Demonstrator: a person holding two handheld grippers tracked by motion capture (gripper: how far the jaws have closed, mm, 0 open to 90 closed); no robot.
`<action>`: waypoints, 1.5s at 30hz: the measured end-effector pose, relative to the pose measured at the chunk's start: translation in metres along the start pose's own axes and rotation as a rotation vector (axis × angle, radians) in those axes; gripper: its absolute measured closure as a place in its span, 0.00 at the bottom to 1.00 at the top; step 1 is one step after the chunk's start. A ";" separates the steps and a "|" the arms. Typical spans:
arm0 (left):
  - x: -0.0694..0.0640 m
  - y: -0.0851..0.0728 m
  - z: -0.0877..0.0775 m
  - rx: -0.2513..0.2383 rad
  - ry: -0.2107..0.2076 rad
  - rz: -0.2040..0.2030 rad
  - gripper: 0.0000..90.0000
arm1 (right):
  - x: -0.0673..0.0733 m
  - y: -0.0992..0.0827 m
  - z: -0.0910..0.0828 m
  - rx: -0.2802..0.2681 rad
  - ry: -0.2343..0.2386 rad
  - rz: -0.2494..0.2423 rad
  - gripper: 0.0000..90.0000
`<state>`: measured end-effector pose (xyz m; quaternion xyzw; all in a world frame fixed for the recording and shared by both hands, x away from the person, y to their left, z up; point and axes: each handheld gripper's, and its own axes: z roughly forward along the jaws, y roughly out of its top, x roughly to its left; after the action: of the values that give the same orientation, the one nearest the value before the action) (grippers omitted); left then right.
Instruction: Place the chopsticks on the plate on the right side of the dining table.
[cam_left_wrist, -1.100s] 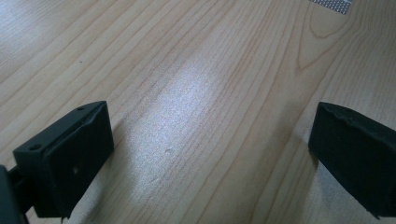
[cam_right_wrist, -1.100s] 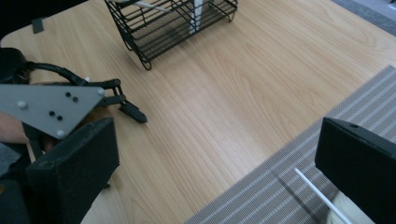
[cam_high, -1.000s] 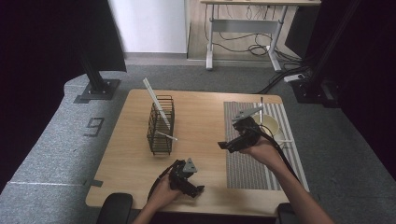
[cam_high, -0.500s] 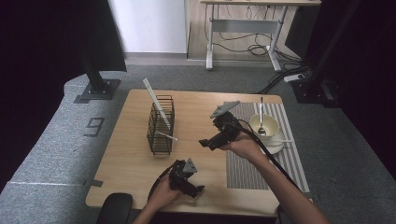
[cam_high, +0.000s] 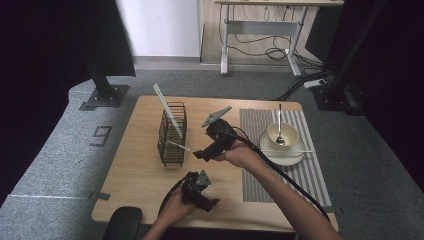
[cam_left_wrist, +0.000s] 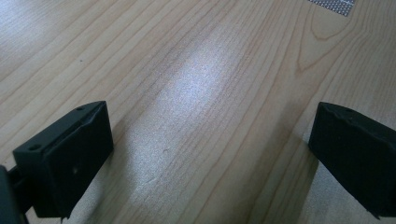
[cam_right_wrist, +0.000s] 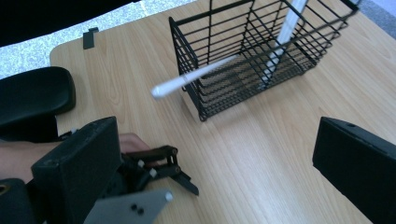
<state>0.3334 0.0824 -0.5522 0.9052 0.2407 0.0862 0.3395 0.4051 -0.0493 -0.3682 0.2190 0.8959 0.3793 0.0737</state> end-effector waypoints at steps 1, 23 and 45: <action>0.000 0.000 0.000 0.000 0.000 -0.001 0.00 | 0.000 0.000 0.000 0.000 0.000 0.000 0.01; -0.001 0.000 0.000 0.004 -0.002 -0.001 0.00 | 0.014 0.011 0.047 -0.016 0.056 0.016 0.44; 0.000 0.000 0.000 0.005 -0.002 0.005 0.00 | 0.019 0.013 0.043 -0.022 -0.109 -0.067 0.83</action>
<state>0.3330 0.0824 -0.5518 0.9067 0.2384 0.0854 0.3373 0.4050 -0.0050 -0.3882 0.2083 0.8931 0.3742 0.1374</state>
